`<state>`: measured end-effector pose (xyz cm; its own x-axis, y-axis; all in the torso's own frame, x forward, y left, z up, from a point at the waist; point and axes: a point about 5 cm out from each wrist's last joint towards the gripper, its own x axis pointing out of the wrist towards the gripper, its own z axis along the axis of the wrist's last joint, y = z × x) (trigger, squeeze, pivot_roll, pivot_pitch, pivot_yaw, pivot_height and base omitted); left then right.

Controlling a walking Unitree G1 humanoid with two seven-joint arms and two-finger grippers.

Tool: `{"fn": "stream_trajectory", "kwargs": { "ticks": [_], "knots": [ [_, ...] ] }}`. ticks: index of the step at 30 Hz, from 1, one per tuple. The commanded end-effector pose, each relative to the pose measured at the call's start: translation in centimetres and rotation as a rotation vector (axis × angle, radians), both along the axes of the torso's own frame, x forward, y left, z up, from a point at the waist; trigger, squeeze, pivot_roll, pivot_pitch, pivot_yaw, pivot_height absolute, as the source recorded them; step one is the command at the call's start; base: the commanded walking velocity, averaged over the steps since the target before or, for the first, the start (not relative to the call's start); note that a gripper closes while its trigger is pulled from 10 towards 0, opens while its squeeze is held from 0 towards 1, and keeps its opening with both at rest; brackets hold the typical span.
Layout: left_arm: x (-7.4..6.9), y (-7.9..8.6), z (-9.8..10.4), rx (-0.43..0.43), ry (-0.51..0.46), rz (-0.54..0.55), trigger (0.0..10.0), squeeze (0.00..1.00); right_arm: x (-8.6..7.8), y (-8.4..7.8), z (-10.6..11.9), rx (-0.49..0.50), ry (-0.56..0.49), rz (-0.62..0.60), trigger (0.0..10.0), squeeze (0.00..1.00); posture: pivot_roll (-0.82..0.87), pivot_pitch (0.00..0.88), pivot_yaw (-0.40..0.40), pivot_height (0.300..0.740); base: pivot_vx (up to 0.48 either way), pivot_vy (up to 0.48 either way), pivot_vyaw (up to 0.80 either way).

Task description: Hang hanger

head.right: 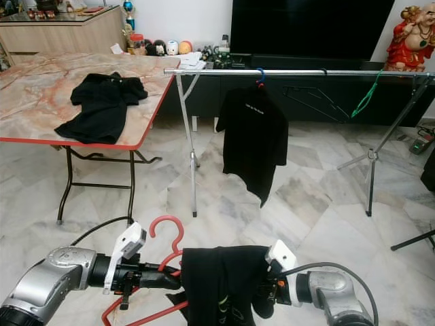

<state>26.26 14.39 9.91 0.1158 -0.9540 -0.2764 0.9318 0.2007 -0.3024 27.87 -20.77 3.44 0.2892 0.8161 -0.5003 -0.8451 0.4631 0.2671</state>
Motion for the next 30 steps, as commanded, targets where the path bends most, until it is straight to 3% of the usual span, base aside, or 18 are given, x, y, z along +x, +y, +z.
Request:
{"fn": "stream_trajectory", "kwargs": {
  "ticks": [1,19,24,27,30],
  "knots": [
    [0.7,-1.4,2.5,-0.083,-0.104,-0.061,0.0,0.0,-0.1,0.7,-0.1,0.008,0.005,0.035,0.0,0.0,0.05,0.05,0.005,0.74,0.0,0.0,0.0],
    [1.1,-0.9,2.6,-0.063,-0.111,-0.043,0.0,0.0,0.1,0.8,0.6,0.074,-0.003,0.034,0.0,0.0,0.05,0.066,0.025,0.74,0.0,0.0,0.0],
    [1.0,-0.2,1.5,0.011,-0.097,-0.028,0.0,0.0,0.2,0.2,0.8,0.055,-0.01,0.028,0.0,0.0,0.05,0.069,0.027,0.74,0.0,0.0,0.0],
    [1.1,1.6,-0.7,0.17,-0.084,0.026,0.0,0.0,-0.2,-0.9,0.8,-0.023,0.001,0.067,0.0,0.0,0.04,0.078,0.019,0.74,0.0,0.0,0.0],
    [1.3,2.5,-1.7,0.234,-0.089,0.088,0.0,0.0,-0.3,-1.6,0.9,-0.078,-0.003,0.084,0.0,0.0,0.04,0.078,0.017,0.74,0.0,0.0,0.0]
  ]
}}
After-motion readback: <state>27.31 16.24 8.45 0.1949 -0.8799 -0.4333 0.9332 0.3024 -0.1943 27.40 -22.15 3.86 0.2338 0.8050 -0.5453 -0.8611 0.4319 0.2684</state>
